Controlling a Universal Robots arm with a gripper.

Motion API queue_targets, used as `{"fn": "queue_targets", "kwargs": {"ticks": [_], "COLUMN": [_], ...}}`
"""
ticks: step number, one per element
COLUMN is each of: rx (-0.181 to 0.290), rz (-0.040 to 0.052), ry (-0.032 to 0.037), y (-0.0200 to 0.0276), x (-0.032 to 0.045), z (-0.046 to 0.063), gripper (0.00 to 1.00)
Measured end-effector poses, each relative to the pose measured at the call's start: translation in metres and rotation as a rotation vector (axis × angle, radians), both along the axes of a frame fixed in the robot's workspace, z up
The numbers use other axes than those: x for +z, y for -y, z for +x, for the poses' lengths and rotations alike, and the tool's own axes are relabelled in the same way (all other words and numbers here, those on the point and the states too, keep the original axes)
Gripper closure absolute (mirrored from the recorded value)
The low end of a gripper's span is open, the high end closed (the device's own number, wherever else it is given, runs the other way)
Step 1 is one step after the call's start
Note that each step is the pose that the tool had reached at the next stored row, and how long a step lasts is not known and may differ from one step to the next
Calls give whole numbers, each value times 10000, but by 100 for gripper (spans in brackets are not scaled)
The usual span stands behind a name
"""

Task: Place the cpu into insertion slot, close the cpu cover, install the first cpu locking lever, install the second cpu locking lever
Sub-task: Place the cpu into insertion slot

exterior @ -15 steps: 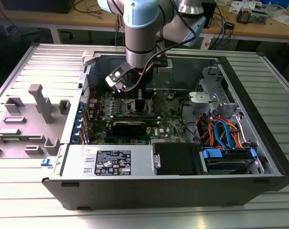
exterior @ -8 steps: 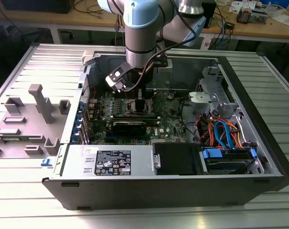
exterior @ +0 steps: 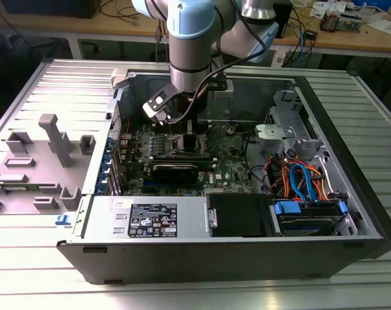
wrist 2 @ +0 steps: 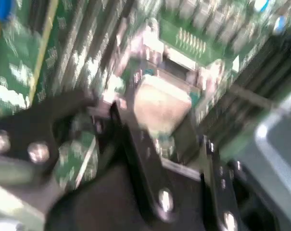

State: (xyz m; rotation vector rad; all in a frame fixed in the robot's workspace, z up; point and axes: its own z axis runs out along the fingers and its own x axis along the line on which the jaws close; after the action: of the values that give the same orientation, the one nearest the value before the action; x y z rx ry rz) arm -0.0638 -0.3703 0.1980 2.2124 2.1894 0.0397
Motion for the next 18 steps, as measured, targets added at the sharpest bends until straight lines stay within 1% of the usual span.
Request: {"fn": "queue_targets", "kwargs": {"ticks": [3, 5, 7, 8, 9, 10, 12, 15, 16, 18], "rx": [31, 31, 31, 31, 33, 32, 31, 31, 31, 31], "rz": [-6, -100, -294, -327, -330, -329, -262, -88, -44, -32], "ry": [-1, -1, -2, -2, -3, -3, -3, -2, -2, -2], "y": [9, 11, 10, 11, 11, 11, 10, 10, 11, 13], "x": [2, 12, 13, 13, 13, 13, 13, 11, 11, 8], "z": [0, 0, 0, 0, 0, 0, 0, -1, -1, -1], "gripper": [43, 43, 43, 43, 43, 43, 43, 43, 43, 43]}}
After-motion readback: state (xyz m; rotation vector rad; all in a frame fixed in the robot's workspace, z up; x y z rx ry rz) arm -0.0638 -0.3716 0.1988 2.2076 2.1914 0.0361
